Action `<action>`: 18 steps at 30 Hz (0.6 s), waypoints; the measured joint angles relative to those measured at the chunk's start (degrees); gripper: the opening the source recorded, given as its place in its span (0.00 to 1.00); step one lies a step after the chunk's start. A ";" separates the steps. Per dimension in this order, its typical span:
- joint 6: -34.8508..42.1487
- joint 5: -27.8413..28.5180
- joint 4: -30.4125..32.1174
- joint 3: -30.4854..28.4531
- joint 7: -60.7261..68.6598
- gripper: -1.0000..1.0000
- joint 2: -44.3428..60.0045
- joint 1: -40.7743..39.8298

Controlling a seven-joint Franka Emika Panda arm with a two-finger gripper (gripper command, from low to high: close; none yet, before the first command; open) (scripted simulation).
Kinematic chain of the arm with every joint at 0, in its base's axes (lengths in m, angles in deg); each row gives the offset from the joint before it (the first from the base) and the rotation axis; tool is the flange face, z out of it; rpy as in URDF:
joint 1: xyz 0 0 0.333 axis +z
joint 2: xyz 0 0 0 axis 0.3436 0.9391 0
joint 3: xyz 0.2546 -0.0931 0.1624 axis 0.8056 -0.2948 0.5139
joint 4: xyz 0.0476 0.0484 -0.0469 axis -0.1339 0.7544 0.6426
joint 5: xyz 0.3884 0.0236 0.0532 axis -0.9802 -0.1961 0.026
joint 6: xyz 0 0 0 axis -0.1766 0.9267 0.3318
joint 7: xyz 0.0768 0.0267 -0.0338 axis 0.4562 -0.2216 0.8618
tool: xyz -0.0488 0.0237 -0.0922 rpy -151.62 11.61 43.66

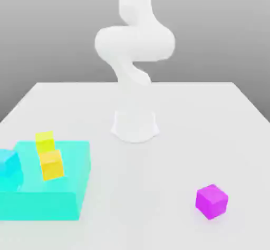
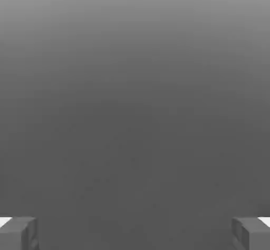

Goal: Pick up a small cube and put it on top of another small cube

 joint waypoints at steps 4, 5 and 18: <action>-4.40 -1.98 3.28 1.00 1.85 0.50 8.65 3.33; -5.48 -2.38 4.07 1.36 2.22 0.50 10.74 4.09; -19.52 -1.78 14.40 8.42 3.02 0.50 37.73 12.29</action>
